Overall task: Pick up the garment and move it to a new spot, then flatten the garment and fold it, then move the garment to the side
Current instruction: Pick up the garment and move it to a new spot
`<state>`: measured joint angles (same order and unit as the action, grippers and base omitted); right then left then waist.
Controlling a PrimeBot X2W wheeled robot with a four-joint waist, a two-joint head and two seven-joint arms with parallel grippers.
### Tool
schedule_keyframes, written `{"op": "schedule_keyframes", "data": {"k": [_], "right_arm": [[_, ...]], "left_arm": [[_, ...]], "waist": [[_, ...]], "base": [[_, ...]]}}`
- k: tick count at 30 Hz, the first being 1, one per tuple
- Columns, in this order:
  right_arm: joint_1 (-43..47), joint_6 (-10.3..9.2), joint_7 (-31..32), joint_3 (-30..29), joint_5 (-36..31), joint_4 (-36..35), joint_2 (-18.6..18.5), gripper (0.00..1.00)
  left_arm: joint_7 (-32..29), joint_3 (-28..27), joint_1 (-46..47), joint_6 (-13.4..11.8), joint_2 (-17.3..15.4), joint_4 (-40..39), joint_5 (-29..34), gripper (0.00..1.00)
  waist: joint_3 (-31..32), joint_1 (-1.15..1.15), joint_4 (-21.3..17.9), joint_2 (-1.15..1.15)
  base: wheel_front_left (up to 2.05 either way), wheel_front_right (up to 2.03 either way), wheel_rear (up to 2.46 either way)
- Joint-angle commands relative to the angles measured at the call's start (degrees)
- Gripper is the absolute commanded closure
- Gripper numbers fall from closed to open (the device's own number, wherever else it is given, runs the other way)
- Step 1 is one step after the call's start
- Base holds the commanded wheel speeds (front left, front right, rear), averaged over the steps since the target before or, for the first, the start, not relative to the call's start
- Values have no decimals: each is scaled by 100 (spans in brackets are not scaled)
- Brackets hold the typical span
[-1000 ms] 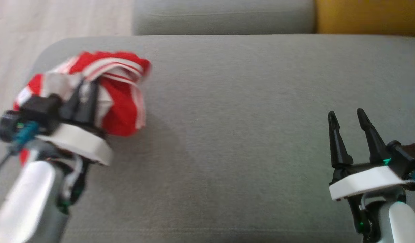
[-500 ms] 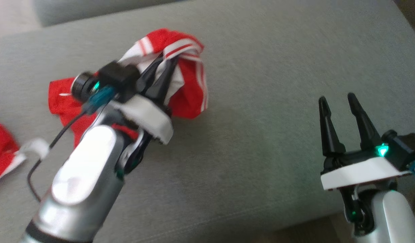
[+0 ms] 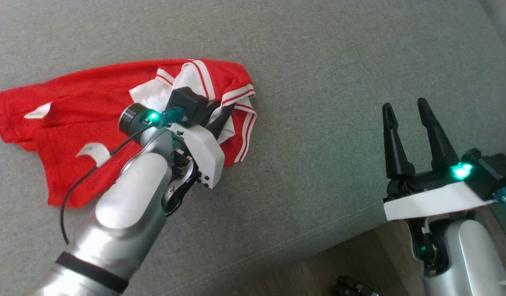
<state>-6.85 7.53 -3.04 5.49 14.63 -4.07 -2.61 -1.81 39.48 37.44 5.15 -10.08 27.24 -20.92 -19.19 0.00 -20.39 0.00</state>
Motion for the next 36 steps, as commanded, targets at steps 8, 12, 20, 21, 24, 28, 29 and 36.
{"op": "schedule_keyframes", "data": {"k": [8,12,20,21,24,28,29,36], "right_arm": [[-118,-4,-46,54,-33,-24,-27,0],[-51,-4,44,-54,-128,-6,-27,0],[66,-4,299,-219,-325,-113,-27,0],[64,-4,323,-226,-340,-115,-27,0],[99,-4,429,-256,-366,-97,-27,0],[131,-4,484,-278,-442,-96,-27,0],[141,-4,494,-290,-465,-93,-27,0],[258,-4,578,-319,-609,-54,-27,0]], "left_arm": [[409,-69,149,136,148,15,-337,0],[767,-161,-176,8,121,-236,-416,0],[1344,-662,-794,-681,-238,-888,-441,0],[1404,-758,-868,-759,-304,-964,-452,0],[1491,-1078,-1201,-1054,-566,-1147,-520,0],[1540,-1380,-1570,-1286,-837,-1360,-607,0],[1551,-1441,-1670,-1335,-906,-1419,-616,0],[1592,-1639,-2336,-1594,-1230,-1914,-607,0]], "waist": [[351,0,352,0],[619,0,724,0],[935,0,1494,0],[968,0,1577,0],[1106,0,1895,0],[1222,0,2123,0],[1253,0,2170,0],[1449,0,2339,0]], "base": [[0,0,0],[0,0,0],[0,0,0],[0,0,0],[0,0,0],[0,0,0],[0,0,0],[0,0,0]]}}
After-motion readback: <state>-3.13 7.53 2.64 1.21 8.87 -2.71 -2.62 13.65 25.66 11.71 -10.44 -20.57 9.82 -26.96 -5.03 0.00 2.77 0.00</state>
